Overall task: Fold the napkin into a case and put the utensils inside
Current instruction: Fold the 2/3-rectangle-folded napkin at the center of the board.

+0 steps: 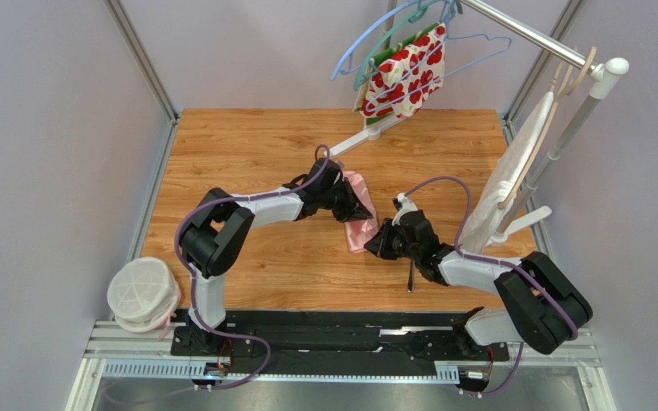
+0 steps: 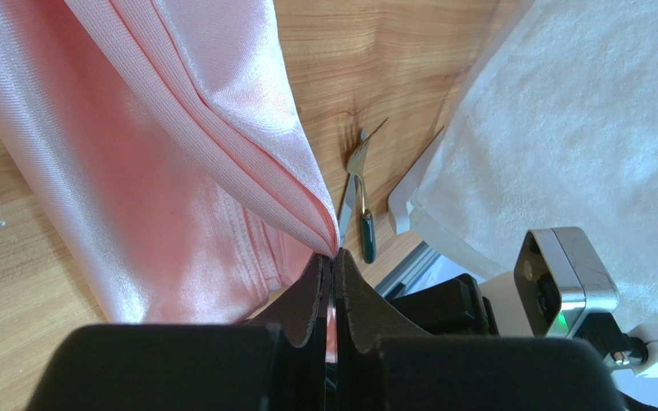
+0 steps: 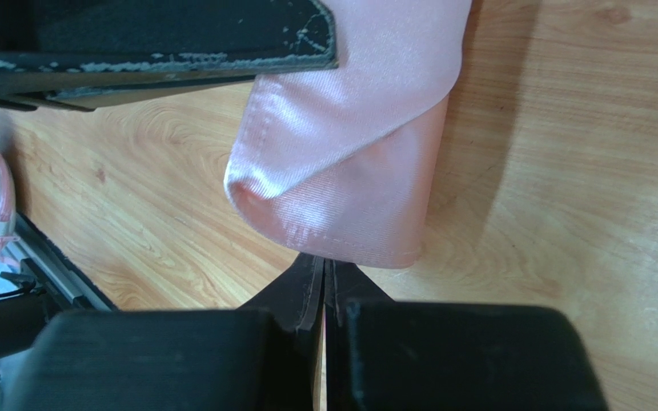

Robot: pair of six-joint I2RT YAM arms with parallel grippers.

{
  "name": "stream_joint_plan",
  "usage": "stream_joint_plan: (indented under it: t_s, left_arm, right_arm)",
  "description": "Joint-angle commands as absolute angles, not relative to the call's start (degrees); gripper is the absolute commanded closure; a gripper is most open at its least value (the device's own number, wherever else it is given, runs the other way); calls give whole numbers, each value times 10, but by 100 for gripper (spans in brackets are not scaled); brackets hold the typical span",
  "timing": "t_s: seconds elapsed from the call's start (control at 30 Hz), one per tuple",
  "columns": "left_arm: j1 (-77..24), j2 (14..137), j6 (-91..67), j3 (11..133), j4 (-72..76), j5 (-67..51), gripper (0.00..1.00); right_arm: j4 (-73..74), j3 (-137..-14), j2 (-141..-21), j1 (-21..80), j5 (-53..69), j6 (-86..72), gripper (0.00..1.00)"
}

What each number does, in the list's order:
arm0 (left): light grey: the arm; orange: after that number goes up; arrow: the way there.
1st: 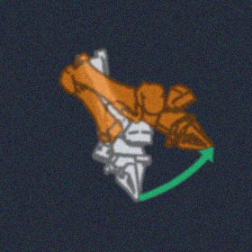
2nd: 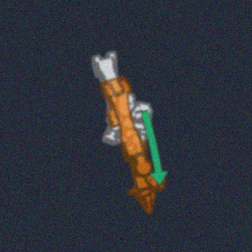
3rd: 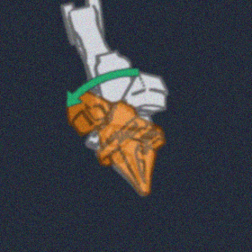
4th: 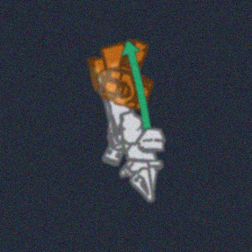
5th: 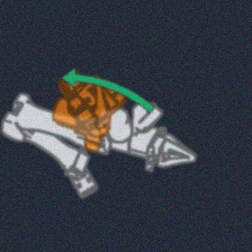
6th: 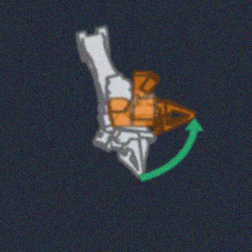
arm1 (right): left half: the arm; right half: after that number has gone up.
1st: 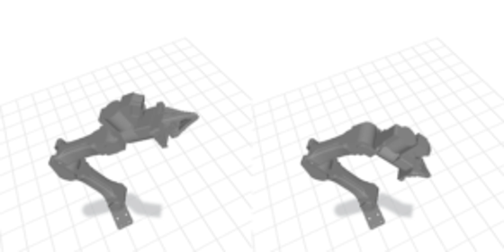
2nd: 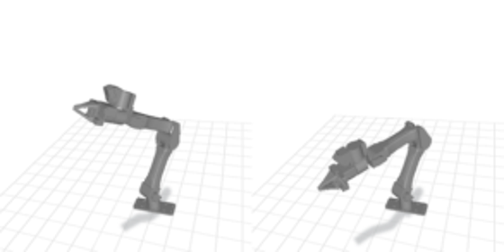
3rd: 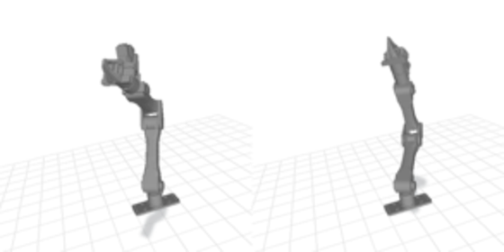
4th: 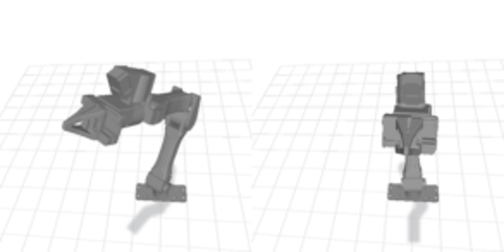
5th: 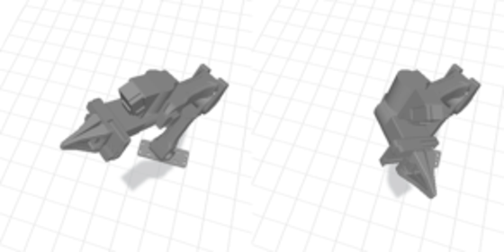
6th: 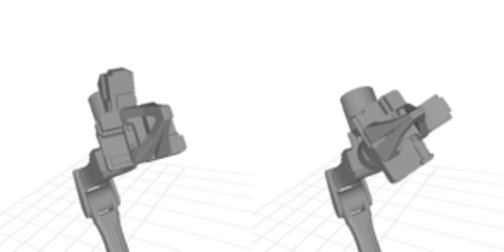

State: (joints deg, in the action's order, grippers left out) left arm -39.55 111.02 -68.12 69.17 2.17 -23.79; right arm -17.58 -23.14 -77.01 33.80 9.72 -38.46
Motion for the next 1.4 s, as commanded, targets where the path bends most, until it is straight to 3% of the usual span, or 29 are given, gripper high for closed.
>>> stream_joint_plan:
  t_s: [0.0, 0.37, 0.77, 1.03, 1.37]
  left_arm:
    - [-394, 1112, -685, 713, 35, -250, 100]
    - [-394, 1119, -679, 722, 25, -253, 100]
    - [-395, 1115, -672, 716, 17, -259, 100]
    - [-394, 1110, -581, 723, -75, -243, 100]
    - [-397, 1110, -510, 712, -141, -221, 100]
  right_arm:
    - [-236, -234, -793, 336, 66, -373, 100]
    - [-239, -226, -762, 336, 74, -370, 100]
    - [-282, -235, -853, 336, 12, -394, 100]
    - [-279, -162, -832, 336, -75, -467, 100]
    - [-276, -156, -843, 337, -73, -504, 100]
